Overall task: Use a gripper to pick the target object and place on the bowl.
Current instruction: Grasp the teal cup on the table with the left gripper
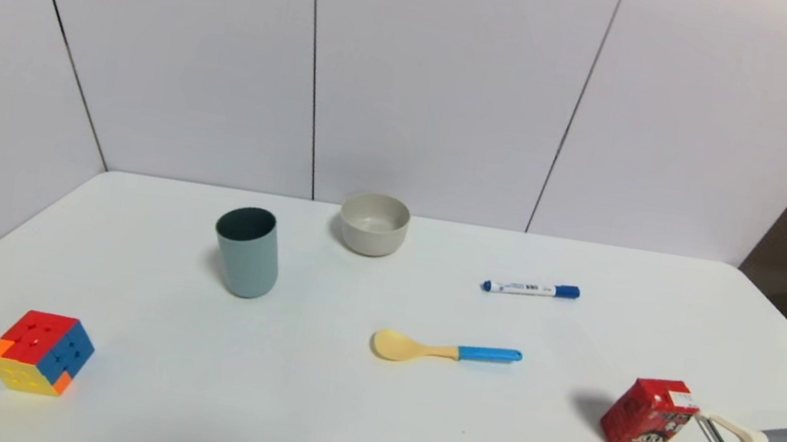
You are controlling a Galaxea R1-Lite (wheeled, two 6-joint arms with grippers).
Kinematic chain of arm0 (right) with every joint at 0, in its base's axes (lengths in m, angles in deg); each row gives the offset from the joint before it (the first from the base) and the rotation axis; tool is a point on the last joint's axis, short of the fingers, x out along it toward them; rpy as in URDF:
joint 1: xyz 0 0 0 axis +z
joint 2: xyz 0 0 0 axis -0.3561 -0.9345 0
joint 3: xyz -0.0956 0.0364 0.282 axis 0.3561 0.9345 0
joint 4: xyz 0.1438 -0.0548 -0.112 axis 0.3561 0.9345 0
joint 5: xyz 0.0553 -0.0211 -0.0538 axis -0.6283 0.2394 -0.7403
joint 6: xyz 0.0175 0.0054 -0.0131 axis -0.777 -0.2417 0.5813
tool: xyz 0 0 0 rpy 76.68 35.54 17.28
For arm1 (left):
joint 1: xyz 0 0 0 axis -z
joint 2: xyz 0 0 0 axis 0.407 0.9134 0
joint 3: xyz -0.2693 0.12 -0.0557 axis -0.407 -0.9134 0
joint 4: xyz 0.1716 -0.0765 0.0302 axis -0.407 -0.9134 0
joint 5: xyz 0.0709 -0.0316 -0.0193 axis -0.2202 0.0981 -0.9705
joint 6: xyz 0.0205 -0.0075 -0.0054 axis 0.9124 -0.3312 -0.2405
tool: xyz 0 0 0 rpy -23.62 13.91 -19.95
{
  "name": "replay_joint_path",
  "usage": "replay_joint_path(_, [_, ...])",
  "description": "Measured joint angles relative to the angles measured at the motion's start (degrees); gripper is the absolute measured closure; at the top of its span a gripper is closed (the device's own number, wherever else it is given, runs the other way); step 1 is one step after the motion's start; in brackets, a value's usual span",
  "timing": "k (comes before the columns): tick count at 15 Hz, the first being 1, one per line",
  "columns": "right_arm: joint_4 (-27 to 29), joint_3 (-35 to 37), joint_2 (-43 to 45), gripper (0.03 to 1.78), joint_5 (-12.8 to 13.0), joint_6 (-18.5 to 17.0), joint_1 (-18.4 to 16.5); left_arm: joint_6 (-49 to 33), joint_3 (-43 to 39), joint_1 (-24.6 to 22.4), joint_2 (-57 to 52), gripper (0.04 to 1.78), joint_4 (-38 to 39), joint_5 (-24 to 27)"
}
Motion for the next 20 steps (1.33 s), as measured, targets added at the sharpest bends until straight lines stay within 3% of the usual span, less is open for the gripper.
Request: replay_joint_path(20, [0.0, 0.0, 0.0, 0.1, 0.0, 0.0, 0.0, 0.6, 0.0, 0.0, 0.0, 0.13, 0.0, 0.0])
